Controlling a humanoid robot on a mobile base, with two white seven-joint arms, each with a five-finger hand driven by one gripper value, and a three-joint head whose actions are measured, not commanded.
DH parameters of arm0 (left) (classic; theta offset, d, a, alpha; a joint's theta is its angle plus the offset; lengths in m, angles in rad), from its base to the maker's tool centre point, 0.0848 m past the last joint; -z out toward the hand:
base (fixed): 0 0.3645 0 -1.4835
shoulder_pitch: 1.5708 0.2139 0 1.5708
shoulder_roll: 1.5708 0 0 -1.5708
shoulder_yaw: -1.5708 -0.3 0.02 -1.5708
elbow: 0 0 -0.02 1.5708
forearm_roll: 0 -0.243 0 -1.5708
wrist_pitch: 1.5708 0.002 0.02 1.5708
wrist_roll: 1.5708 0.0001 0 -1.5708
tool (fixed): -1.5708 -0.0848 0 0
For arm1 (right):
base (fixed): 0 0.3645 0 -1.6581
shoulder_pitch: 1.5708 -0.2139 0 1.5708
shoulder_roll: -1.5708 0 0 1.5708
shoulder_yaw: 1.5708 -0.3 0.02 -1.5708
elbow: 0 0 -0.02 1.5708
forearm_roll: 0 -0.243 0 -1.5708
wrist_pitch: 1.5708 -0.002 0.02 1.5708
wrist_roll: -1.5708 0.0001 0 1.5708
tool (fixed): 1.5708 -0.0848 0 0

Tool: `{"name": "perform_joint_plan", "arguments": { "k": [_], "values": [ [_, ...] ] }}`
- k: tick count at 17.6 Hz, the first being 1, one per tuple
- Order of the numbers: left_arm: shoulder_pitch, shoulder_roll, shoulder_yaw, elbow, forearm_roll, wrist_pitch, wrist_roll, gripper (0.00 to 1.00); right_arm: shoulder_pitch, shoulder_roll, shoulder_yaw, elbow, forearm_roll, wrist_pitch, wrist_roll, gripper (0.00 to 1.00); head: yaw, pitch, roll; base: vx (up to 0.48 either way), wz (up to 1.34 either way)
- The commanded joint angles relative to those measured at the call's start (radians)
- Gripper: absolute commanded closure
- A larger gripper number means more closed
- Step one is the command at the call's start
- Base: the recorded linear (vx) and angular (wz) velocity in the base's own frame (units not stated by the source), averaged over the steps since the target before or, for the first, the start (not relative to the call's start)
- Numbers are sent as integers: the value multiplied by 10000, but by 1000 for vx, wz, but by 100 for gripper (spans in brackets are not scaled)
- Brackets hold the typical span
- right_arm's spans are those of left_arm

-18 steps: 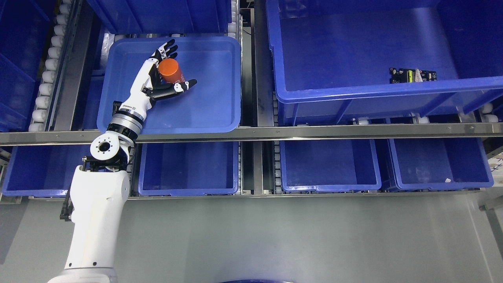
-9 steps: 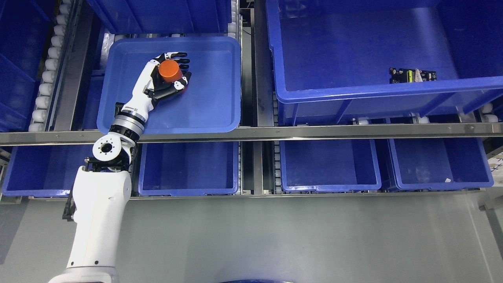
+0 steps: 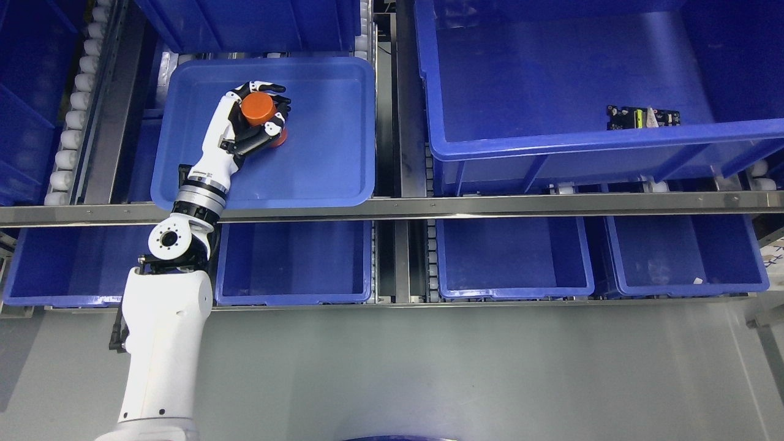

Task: Grab orange capacitor from left shelf to right desk
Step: 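Lift the capacitor out of the bin with the left hand, then hold the capacitor in the left hand while turning toward the steel table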

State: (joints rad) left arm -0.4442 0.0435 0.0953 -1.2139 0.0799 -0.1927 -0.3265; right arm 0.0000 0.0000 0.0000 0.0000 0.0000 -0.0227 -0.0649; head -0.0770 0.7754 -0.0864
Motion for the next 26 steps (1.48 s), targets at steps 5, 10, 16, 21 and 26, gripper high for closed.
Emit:
{"name": "perform_joint_plan", "arguments": {
  "k": [5, 10, 16, 21, 26],
  "values": [
    [391, -260, 351, -2799, 857, -894, 28, 99, 215, -175, -107, -175, 61, -3, 4, 0, 0, 0, 0, 0, 0],
    [1633, -260, -307, -4259, 873, -2440, 685, 98, 215, -175, -107, -175, 61, -3, 4, 0, 0, 0, 0, 0, 0],
    [3472, -260, -876, -5088, 873, -4283, 2007, 98, 230, -175, -107, -175, 61, -3, 4, 0, 0, 0, 0, -23, 2],
    [5039, -260, -1276, -5088, 858, -5727, 2053, 98, 230, -175, -107, -175, 61, -3, 4, 0, 0, 0, 0, -91, 13],
    [5898, -175, -1306, -5088, 858, -5927, 2023, 98, 230, -175, -107, -175, 61, -3, 4, 0, 0, 0, 0, -157, 96]
  ]
}}
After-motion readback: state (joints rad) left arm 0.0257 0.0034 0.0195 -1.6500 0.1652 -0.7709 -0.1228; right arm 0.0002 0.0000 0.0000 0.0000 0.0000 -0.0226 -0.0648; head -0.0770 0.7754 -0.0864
